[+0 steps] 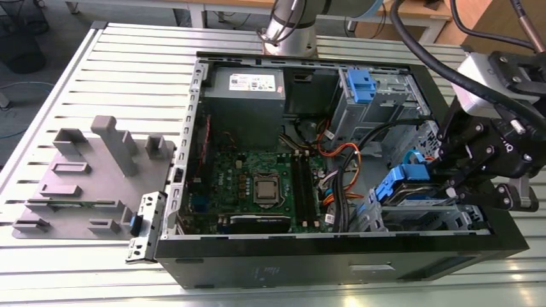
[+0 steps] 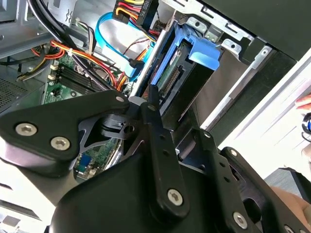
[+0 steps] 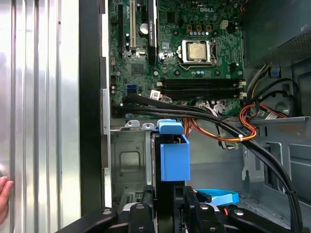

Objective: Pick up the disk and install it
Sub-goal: 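Insert the disk into the insertion slot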

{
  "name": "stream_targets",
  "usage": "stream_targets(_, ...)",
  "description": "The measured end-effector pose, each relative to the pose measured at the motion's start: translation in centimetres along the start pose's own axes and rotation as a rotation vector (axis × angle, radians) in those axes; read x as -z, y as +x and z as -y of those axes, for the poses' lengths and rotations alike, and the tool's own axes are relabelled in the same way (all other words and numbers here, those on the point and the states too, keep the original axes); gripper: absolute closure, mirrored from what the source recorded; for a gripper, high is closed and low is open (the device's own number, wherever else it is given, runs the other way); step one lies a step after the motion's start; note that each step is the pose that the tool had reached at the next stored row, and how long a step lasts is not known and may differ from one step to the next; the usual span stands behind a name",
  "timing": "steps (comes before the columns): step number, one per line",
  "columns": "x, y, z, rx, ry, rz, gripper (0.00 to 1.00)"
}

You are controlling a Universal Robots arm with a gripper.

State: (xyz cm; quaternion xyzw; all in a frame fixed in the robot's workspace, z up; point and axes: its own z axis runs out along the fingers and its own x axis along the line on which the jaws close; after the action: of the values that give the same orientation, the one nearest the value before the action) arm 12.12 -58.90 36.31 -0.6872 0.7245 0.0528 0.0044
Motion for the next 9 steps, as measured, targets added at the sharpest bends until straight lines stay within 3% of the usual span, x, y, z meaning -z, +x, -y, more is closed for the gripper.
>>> stream_targets(2, -0.06, 0.02, 0.0, 0.0, -0.0003, 0.0008, 0.64)
stream_targets(3, -0.04, 0.01, 0.0, 0.0, -0.0003, 0.0007, 0.58)
stream_targets(9, 0.0, 0.0, -0.01, 0.0, -0.0003, -0.0004, 0.58)
